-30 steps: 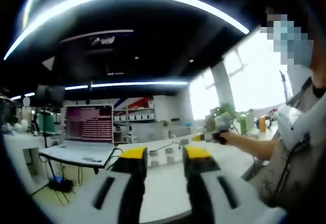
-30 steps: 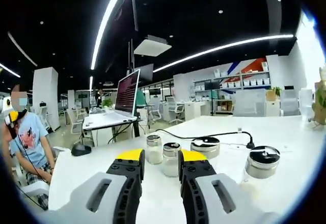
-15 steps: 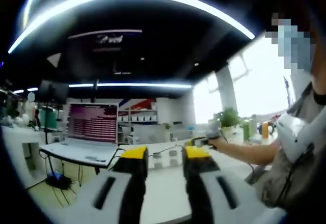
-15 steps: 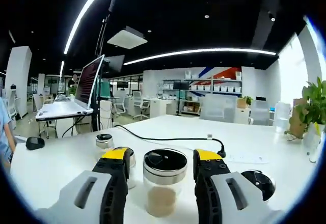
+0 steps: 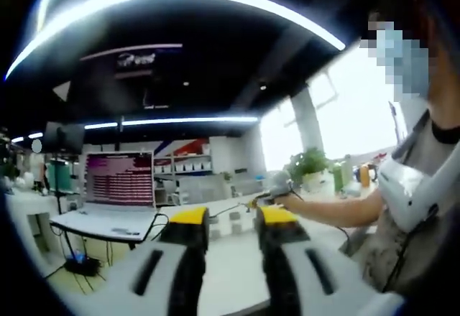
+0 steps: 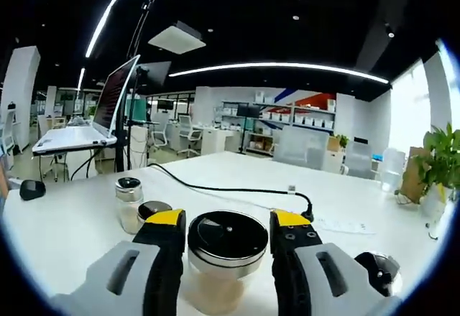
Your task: Rotate the seasoning bottle until the label or dispensing opening points toward the visible target arrow and the bottle remains upright within the marked orientation range
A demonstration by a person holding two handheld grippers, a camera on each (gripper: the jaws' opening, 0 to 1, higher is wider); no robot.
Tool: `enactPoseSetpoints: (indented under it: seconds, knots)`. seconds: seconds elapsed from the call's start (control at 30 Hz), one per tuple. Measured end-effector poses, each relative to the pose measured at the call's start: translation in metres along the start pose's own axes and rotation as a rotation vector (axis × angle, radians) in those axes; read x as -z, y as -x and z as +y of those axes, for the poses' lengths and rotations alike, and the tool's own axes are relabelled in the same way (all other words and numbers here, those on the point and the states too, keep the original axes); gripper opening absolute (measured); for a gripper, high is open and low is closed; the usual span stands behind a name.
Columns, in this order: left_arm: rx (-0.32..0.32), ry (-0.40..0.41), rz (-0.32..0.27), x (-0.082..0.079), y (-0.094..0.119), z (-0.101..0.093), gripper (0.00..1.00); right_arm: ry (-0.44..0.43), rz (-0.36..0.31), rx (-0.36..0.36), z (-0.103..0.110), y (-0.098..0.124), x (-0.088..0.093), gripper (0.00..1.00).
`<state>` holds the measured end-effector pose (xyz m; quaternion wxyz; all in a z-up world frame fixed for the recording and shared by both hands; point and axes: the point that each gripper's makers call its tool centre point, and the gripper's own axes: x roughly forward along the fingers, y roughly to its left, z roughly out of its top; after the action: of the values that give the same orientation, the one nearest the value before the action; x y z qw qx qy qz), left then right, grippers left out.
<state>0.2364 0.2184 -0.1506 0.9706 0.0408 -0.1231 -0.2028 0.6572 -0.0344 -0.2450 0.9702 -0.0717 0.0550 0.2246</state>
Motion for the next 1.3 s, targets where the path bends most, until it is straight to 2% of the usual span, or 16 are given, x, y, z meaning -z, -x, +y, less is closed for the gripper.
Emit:
enactPoseSetpoints:
  seconds: [0.07,0.17,0.3,0.37,0.43,0.5,0.6,0.83,1.03,1.3]
  knots:
    - [-0.018,0.011,0.002,0.002,0.002,0.006,0.28,-0.035,0.000,-0.023,0.000,-0.006,0.000,0.44]
    - [-0.037,0.043,-0.007,0.005,0.004,0.013,0.28,-0.026,0.000,-0.031,0.000,-0.007,0.000,0.44]
    - [-0.050,0.045,-0.002,0.006,0.005,0.014,0.28,-0.031,-0.006,-0.025,-0.002,-0.008,-0.001,0.44]
    - [-0.051,0.048,-0.010,0.002,0.007,0.013,0.27,-0.039,-0.008,-0.024,0.000,-0.006,0.000,0.43]
    - [-0.038,0.055,-0.072,-0.012,0.007,0.008,0.28,-0.034,-0.014,-0.030,0.001,-0.006,-0.001,0.43]
    - [-0.019,0.048,-0.092,-0.018,0.008,0.001,0.28,-0.034,-0.020,-0.038,0.003,-0.006,-0.001,0.43]
    - [-0.004,0.040,-0.091,-0.019,0.006,-0.005,0.27,-0.037,-0.032,-0.047,0.006,-0.006,-0.002,0.43]
    - [-0.030,0.055,-0.091,-0.016,0.006,0.003,0.27,-0.040,-0.041,-0.061,0.006,-0.005,-0.003,0.43]
    - [-0.044,0.069,-0.105,-0.017,0.007,0.007,0.26,-0.068,-0.038,-0.094,0.012,0.011,-0.001,0.43]
    - [-0.039,0.080,-0.127,-0.020,0.007,0.007,0.26,-0.057,-0.050,-0.137,0.026,0.032,-0.004,0.42]
